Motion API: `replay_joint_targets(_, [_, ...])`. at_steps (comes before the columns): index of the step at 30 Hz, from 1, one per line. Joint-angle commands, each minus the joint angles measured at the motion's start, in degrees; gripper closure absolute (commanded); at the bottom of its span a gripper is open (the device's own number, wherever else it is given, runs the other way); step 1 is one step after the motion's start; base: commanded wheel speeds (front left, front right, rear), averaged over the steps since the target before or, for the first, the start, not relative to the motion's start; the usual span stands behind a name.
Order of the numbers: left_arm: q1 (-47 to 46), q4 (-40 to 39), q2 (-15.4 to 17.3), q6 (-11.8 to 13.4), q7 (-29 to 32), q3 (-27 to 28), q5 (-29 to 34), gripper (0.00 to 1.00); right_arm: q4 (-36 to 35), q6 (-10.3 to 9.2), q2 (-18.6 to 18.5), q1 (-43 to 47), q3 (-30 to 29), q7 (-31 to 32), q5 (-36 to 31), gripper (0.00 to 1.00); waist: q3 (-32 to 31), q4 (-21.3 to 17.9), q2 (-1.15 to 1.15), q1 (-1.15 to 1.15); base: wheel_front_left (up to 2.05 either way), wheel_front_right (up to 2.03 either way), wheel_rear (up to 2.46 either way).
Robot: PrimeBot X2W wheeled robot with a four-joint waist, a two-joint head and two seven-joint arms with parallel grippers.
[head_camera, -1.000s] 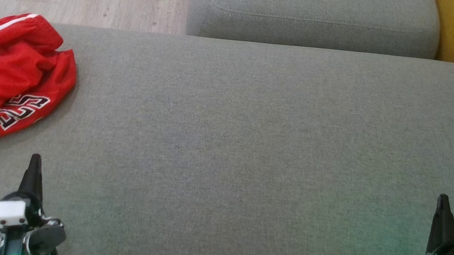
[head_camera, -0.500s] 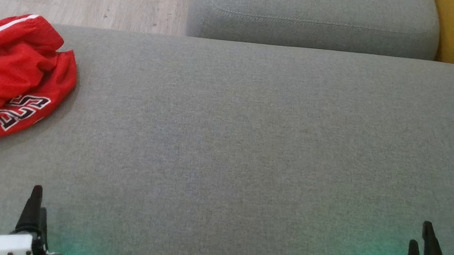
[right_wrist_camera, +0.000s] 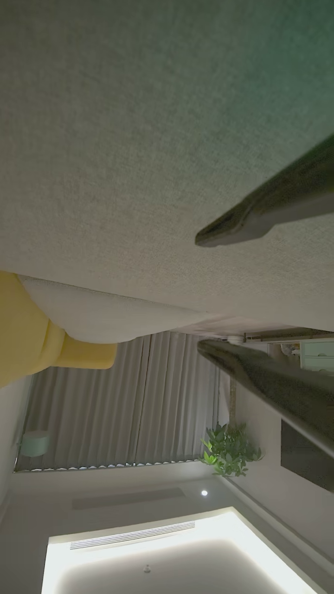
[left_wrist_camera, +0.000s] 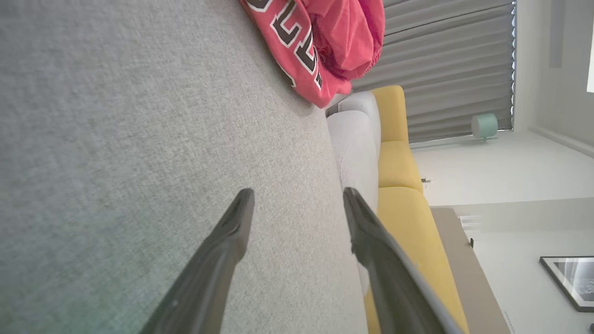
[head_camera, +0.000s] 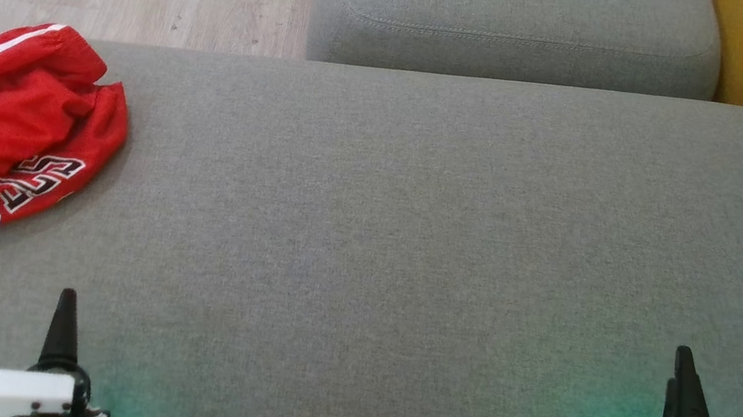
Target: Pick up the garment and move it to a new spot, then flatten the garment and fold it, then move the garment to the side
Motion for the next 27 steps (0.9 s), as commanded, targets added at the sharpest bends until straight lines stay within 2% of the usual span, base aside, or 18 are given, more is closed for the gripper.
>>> replay_joint_targets(1, [-2.1,-2.4,0.4,0.2,-0.6,-0.1,1.7,0.0,-2.4,-0.01,-0.3,-2.7,0.7,-0.6,-1.9,0.0,0.0,0.0,0.0,0.0,0.0,0.0,0.0])
replay_joint_targets(11, [-1.9,-4.6,0.4,1.0,-2.3,-1.2,9.0,0.0,-3.6,-0.01,-0.4,-2.9,3.3,-2.3,-11.3,0.0,-0.1,0.5,0.0,0.0,0.0,0.0,0.0])
replay_joint_targets(27, [-1.4,-6.8,0.5,1.7,-4.8,-2.7,20.0,0.0,-4.9,-0.01,-0.4,-3.3,6.7,-4.8,-22.8,0.0,-0.4,1.2,0.0,0.0,0.0,0.0,0.0])
